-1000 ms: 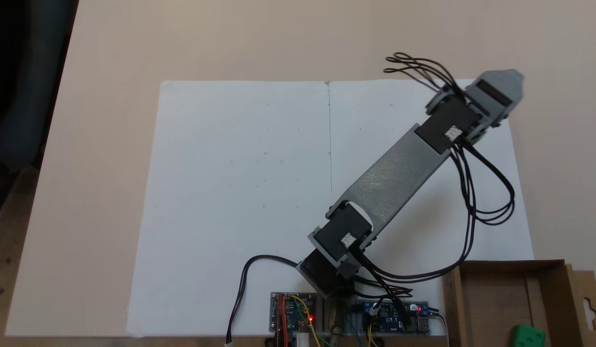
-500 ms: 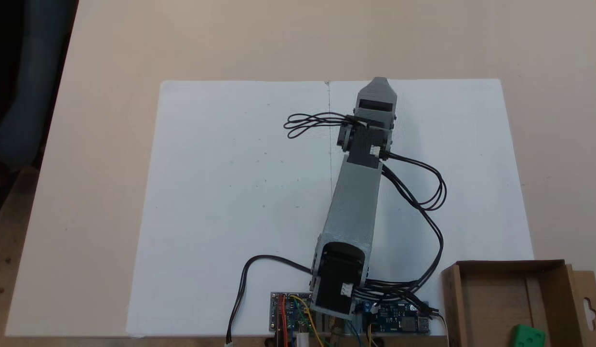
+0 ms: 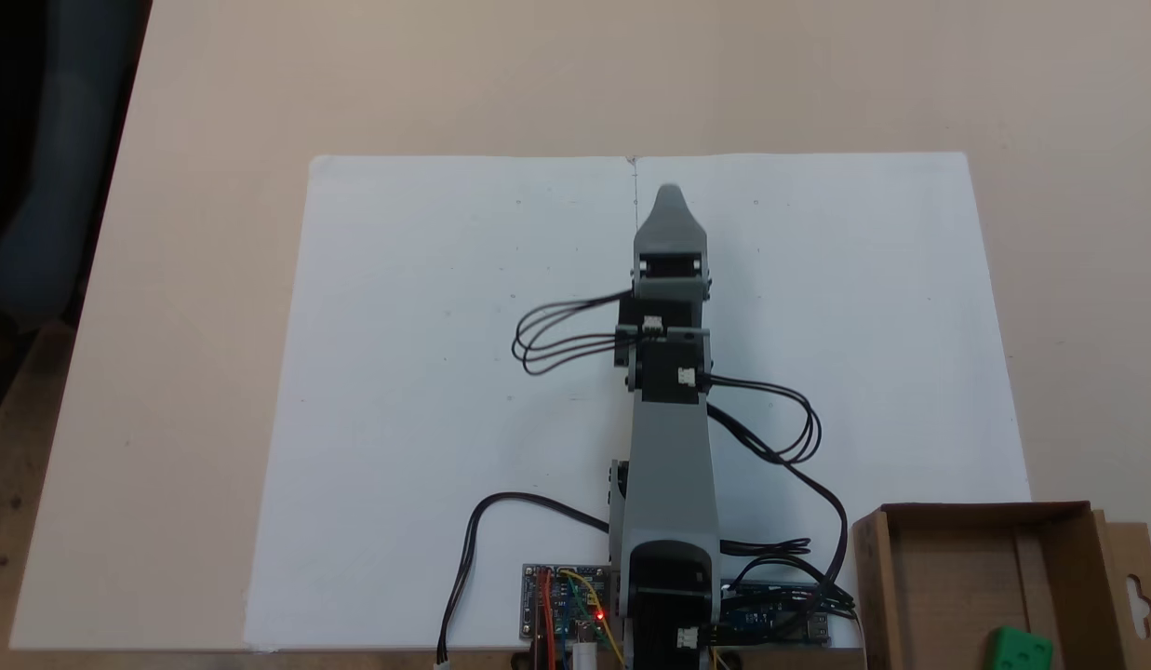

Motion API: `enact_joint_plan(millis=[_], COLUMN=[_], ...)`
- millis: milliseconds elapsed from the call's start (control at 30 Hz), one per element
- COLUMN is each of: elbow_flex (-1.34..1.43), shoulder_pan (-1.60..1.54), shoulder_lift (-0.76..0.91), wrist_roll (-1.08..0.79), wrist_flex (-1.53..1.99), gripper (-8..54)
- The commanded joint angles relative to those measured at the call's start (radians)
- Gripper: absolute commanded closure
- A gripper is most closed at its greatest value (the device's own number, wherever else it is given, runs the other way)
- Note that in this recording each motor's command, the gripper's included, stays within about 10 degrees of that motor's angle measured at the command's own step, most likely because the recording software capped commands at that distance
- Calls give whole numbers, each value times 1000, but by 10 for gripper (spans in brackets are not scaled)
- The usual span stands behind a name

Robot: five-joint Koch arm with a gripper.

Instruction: Grasp a green dice and put it in the bin.

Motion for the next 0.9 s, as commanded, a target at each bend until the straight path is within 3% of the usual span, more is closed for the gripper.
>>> enact_joint_plan(millis=[0, 533, 867], elbow_flex=[32, 471, 546], shoulder_pan=[2, -52, -58], shoulder_lift=[55, 133, 135], wrist_roll=[18, 20, 18], wrist_flex=[-167, -665, -897], gripper=[23, 22, 21])
